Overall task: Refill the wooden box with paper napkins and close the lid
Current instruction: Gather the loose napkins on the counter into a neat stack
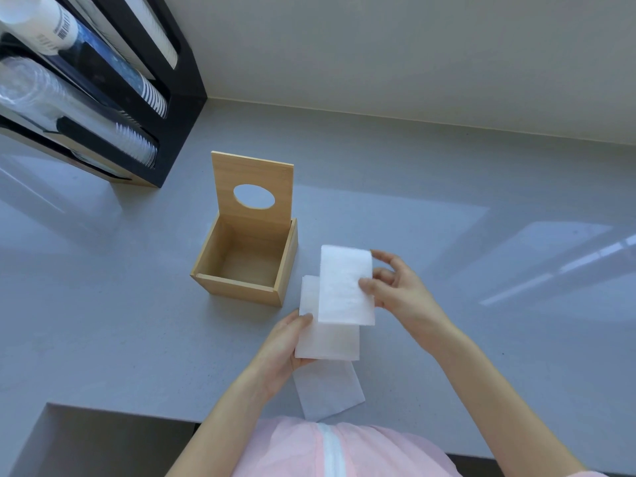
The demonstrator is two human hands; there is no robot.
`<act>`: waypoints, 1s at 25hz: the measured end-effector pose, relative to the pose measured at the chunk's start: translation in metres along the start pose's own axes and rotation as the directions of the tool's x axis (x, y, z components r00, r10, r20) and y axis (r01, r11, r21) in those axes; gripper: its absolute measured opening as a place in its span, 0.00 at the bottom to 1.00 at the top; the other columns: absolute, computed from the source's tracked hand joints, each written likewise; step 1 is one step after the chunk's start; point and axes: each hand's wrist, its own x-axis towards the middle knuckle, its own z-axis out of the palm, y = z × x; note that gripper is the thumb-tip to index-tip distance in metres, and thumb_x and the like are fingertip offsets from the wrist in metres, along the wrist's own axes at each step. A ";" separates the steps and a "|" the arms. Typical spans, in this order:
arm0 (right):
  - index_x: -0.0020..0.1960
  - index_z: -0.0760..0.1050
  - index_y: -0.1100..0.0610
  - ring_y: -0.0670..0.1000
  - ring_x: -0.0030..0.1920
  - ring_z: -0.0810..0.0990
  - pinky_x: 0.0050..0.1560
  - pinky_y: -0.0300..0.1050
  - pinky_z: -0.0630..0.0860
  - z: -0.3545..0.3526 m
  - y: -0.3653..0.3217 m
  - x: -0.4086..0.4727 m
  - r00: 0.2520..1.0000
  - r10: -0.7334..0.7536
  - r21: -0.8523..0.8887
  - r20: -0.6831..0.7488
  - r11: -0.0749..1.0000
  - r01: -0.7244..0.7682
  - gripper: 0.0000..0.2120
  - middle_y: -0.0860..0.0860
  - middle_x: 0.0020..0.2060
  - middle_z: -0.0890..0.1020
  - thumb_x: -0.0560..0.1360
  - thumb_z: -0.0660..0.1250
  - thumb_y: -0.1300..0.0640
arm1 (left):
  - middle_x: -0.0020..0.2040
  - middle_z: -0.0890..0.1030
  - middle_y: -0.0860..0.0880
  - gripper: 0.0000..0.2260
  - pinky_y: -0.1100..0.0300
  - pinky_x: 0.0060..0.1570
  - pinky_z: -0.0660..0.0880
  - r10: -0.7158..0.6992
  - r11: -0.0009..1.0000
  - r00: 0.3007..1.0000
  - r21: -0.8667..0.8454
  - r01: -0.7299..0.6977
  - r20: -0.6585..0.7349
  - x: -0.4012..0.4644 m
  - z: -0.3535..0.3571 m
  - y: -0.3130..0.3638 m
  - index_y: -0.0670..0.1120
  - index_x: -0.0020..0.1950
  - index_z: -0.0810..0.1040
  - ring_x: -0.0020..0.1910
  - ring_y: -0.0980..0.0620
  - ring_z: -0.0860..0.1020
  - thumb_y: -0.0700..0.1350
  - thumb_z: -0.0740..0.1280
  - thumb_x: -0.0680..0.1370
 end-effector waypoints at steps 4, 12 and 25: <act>0.64 0.65 0.54 0.45 0.38 0.78 0.40 0.34 0.76 0.019 0.024 -0.013 0.991 0.119 -0.198 0.059 0.975 -0.105 0.20 0.46 0.38 0.79 0.74 0.64 0.67 | 0.45 0.83 0.48 0.13 0.61 0.35 0.76 0.027 1.000 1.000 -0.010 -0.027 0.001 -0.002 0.002 0.001 0.46 0.56 0.78 0.40 0.54 0.80 0.47 0.56 0.79; 0.65 0.65 0.53 0.49 0.41 0.79 0.37 0.33 0.71 0.031 0.040 -0.017 0.993 0.000 -0.454 -0.121 0.889 -0.055 0.22 0.45 0.42 0.75 0.72 0.65 0.62 | 0.48 0.84 0.49 0.14 0.62 0.36 0.80 0.002 0.998 0.999 -0.064 0.001 0.048 -0.001 0.001 -0.005 0.46 0.56 0.77 0.43 0.55 0.83 0.47 0.53 0.81; 0.61 0.68 0.54 0.44 0.37 0.76 0.33 0.28 0.71 0.041 0.044 -0.023 0.978 -0.083 -0.467 -0.191 0.884 -0.016 0.16 0.41 0.37 0.73 0.74 0.65 0.59 | 0.52 0.81 0.44 0.11 0.59 0.42 0.78 0.060 0.998 0.998 0.011 -0.060 -0.003 -0.007 0.001 -0.008 0.44 0.60 0.74 0.48 0.50 0.80 0.39 0.56 0.80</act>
